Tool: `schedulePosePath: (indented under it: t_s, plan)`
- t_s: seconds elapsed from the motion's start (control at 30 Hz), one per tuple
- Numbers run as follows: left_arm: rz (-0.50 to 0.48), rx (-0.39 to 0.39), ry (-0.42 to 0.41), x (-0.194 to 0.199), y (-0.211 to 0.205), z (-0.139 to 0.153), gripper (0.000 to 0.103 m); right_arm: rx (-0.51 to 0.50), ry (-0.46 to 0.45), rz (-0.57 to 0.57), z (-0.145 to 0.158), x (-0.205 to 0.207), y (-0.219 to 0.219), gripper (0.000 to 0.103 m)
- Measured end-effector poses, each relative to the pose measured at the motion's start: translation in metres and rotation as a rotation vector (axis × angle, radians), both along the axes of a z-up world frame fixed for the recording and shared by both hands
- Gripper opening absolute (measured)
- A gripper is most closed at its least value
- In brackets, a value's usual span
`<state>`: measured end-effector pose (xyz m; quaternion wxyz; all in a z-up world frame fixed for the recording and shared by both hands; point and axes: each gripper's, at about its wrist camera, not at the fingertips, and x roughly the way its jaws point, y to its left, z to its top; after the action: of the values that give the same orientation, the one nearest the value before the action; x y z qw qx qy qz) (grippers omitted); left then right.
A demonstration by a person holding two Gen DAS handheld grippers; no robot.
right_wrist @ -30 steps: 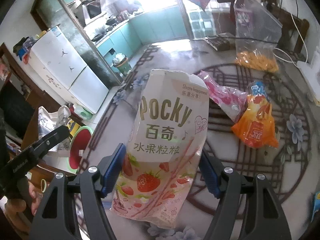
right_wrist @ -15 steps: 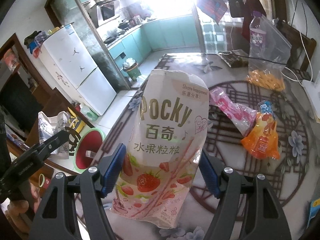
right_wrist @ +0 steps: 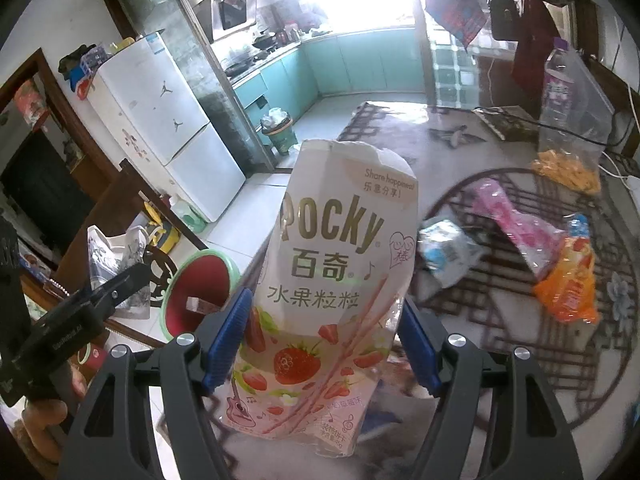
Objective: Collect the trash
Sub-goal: 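Carry the paper cups and Pocky box to the red bin and release both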
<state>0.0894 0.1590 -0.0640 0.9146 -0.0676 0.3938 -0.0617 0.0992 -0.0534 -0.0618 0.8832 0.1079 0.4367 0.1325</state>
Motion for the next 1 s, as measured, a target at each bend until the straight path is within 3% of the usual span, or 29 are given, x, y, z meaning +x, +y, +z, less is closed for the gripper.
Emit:
schedulePosePath:
  t_s: [0.6,1.0]
  plan:
    - [0.072,-0.004,0.083,0.067,0.168,-0.036,0.055,-0.052,0.057,0.08,-0.029,0.062,0.169,0.069]
    - [0.089,0.0,0.135,0.11,0.231,-0.058,0.055,-0.072,0.102,0.183,-0.061,0.116,0.257,0.069]
